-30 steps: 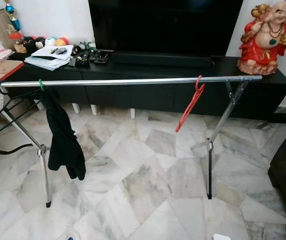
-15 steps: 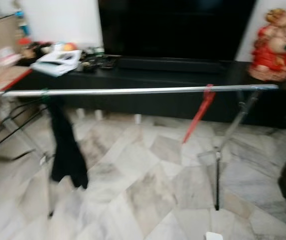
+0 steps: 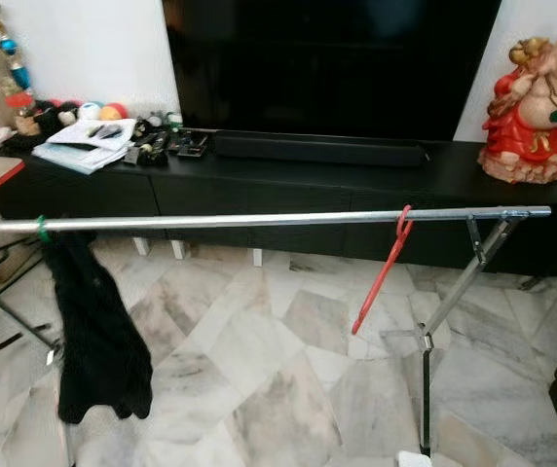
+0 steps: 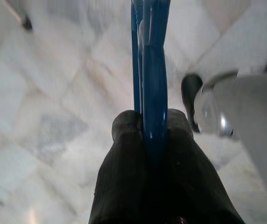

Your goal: Hang hanger

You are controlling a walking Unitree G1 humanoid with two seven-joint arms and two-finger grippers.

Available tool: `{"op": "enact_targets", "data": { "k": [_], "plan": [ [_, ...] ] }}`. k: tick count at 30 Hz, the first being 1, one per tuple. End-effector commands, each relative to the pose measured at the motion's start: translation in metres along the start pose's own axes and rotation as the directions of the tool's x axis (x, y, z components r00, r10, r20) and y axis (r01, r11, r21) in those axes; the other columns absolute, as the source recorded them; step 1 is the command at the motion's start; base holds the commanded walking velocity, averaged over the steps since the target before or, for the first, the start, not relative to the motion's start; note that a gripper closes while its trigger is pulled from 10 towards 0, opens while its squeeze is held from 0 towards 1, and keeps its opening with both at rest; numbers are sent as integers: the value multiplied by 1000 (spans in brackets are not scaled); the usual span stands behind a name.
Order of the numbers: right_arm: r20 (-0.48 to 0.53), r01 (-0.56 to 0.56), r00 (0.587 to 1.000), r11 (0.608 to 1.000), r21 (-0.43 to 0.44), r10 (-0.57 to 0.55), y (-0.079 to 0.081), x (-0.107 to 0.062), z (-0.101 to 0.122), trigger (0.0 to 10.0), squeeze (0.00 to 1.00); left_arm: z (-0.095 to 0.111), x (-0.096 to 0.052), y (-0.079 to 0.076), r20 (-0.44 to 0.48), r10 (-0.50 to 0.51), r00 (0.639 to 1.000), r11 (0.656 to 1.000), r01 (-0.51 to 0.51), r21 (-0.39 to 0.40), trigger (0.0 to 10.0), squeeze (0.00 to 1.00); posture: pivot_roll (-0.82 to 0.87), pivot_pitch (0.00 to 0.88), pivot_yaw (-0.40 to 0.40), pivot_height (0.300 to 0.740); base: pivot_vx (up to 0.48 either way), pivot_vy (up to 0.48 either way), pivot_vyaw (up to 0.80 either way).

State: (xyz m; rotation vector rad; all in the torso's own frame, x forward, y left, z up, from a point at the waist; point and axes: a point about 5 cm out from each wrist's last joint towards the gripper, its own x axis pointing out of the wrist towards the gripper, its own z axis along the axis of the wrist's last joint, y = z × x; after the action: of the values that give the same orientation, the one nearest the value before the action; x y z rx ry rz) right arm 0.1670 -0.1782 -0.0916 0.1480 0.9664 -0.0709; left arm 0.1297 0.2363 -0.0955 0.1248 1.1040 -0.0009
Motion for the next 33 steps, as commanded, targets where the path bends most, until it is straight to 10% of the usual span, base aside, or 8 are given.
{"op": "enact_targets", "data": {
  "k": [1, 20, 29, 30, 31, 32, 33],
  "plan": [
    [-8, 11, 1000, 1000, 1, -11, -4, -1, -1, 10000, 0, 0, 0, -3, 0, -3, 1000, 1000, 3, -1, 10000, 0, -26, 24, 38, 740, 420, 0, 0],
    [-15, 9, 1000, 1000, -4, -9, -5, -1, -3, 10000, 0, 8, 0, -6, 89, -22, 996, 1000, 21, 17, 10000, 0, -17, 37, 28, 740, 279, 0, 0],
    [-17, 9, 1000, 1000, -8, -9, -5, -1, -3, 10000, 0, 30, -1, -16, 178, -197, 964, 912, 114, 394, 10000, 0, -13, 43, 26, 740, 0, 0, 0],
    [-18, 8, 1000, 1000, -8, -8, -5, -1, -3, 10000, 0, 86, -22, -20, 537, -354, 765, 790, -63, 610, 10000, 0, -10, 44, 26, 740, 0, 0, 0],
    [-18, 8, 1000, 1000, -8, -8, -5, -1, -3, 10000, 0, 86, -22, -20, 537, -354, 765, 790, -63, 610, 10000, 0, -10, 44, 26, 740, 0, 0, 0],
    [-19, 8, 1000, 1000, -10, -8, -5, -1, -3, 10000, 0, 111, -38, -23, 611, -480, 630, 707, -135, 694, 10000, 0, -8, 44, 25, 740, 0, 0, 0],
    [-19, 8, 1000, 1000, -11, -8, -5, -1, -3, 10000, 0, 113, -37, -22, 593, -480, 646, 702, -122, 701, 10000, 0, -5, 44, 25, 740, 0, 0, 0]
  ]
}}
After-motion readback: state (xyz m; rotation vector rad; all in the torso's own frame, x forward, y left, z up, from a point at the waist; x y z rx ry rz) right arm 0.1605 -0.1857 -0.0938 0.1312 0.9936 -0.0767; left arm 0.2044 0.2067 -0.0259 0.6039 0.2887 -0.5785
